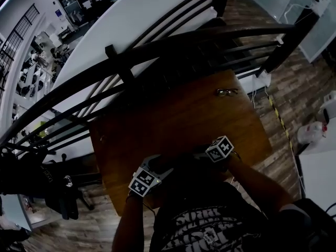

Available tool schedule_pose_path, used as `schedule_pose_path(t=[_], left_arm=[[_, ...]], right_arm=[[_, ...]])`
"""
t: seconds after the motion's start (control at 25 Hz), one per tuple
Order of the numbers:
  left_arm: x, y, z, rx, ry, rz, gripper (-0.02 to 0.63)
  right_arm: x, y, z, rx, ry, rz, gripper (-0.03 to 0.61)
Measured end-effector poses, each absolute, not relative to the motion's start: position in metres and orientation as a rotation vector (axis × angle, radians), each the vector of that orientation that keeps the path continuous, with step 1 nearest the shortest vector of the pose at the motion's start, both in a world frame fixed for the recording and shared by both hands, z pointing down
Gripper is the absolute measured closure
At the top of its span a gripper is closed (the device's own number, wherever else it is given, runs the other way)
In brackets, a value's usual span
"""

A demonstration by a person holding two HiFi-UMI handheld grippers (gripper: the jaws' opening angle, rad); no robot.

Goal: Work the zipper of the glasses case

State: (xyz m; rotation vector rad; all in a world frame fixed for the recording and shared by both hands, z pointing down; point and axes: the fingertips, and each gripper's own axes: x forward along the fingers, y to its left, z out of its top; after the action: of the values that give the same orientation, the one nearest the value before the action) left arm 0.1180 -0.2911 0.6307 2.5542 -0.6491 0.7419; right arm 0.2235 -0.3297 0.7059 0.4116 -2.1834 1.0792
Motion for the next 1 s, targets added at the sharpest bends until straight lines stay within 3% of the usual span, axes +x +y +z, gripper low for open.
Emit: schedule_pose_path(t=[0.24,0.36,0.44,0.64,1.0], left_arm=[[0.079,-0.309,0.548,2.536,-1.03,0.332,0.367],[0.06,-0.31,0.485,2.497,-1.305,0.127,0.556],[0.051,-0.309,0.443,2.471,-1.445,-0.002,0.603],[0.041,-0.306,0.388,2.509,-1.701,-0.053,0.606],[0.039,-0.288,0.386,2.579,-1.667,-0.035,0.606]], right_arm=[[0.241,-0.339,0.617,0.755,-2.488,0.867,0.434],[0.239,-0.337,0.537,0.944,-2.663,0.523,0.482],[0.233,-0.333,0.484,1.028,-2.719,0.261,0.547],[0.202,-0.315,0.389,1.086,-2.833,-0.075,0.58],[0.183,-0.295,0.379,1.172,-2.783,-0.159,0.58]])
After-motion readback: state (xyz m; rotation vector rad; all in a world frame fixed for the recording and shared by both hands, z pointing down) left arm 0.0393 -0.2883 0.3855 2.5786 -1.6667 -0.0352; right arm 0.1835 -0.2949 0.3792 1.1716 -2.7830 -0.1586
